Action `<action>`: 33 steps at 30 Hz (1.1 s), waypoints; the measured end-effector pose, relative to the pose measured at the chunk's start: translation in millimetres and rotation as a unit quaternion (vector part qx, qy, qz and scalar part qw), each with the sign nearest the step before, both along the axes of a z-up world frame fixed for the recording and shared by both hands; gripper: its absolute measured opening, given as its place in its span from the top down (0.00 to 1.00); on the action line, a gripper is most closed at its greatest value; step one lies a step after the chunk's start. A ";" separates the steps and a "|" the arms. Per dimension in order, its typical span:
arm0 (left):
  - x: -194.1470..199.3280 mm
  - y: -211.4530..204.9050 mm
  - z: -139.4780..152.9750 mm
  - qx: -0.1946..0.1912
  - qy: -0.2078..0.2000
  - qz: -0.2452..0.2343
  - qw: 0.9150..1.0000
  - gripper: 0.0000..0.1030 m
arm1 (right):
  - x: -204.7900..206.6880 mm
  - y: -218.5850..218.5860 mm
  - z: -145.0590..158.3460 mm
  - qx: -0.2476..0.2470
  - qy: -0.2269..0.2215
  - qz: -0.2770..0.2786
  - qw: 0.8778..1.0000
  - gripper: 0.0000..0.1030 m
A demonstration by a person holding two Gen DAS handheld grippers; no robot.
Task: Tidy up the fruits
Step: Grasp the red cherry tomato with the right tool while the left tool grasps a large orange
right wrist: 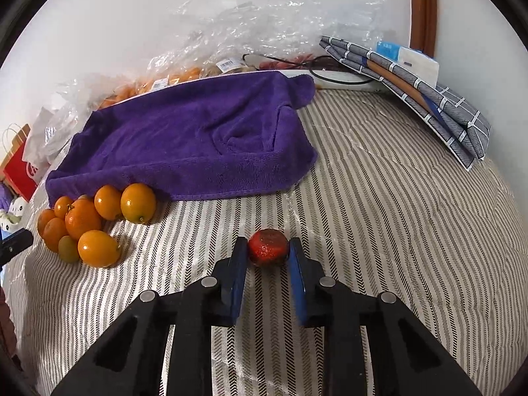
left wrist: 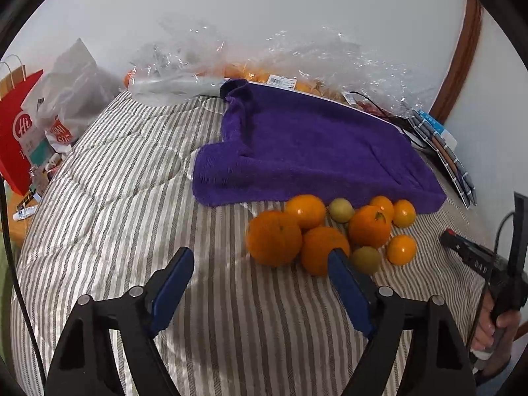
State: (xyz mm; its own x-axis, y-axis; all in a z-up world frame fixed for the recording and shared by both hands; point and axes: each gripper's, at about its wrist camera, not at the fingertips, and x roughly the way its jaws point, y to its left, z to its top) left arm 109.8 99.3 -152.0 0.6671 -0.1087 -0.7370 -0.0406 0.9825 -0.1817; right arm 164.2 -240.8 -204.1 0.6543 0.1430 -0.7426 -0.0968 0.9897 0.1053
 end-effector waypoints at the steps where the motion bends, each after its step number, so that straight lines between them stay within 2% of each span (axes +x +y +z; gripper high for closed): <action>1: 2.3 1.3 0.6 -0.002 -0.001 0.003 1.000 0.26 | -1.1 0.4 0.5 0.000 -0.002 0.001 1.000 0.76; 3: 8.4 4.7 0.9 -0.013 0.003 0.009 1.000 0.30 | -3.8 1.3 1.3 -0.001 -0.003 0.002 1.000 0.76; 6: 18.5 6.2 -2.4 -0.026 0.016 0.008 1.000 0.44 | -6.8 2.3 1.8 0.000 -0.004 0.006 1.000 0.76; 9: 26.6 3.6 -7.2 -0.021 0.025 0.007 0.999 0.48 | -7.8 3.0 2.4 0.000 -0.005 0.006 1.000 0.76; 11: 28.7 3.5 -9.1 -0.034 0.027 0.004 0.999 0.52 | -8.3 3.3 2.6 0.001 -0.004 0.006 1.000 0.76; 14: 30.2 3.3 -10.5 -0.052 0.027 -0.007 0.998 0.63 | -7.7 3.2 2.4 0.002 -0.004 0.007 1.000 0.76; 23: 13.2 16.2 -8.5 -0.036 0.033 0.008 0.999 0.63 | -8.2 1.1 2.5 0.008 -0.006 0.004 1.000 0.76; 27: 12.0 19.8 -10.0 -0.045 0.029 0.011 0.999 0.63 | -8.8 1.9 3.1 0.008 -0.009 0.004 1.000 0.76; 32: 18.3 12.7 -20.6 -0.028 0.041 0.002 0.999 0.58 | -9.8 2.4 2.8 0.007 -0.009 0.006 1.000 0.76; 33: 16.8 11.8 -21.1 -0.024 0.031 0.004 0.999 0.55 | -10.0 2.7 2.9 0.007 -0.009 0.006 1.000 0.76</action>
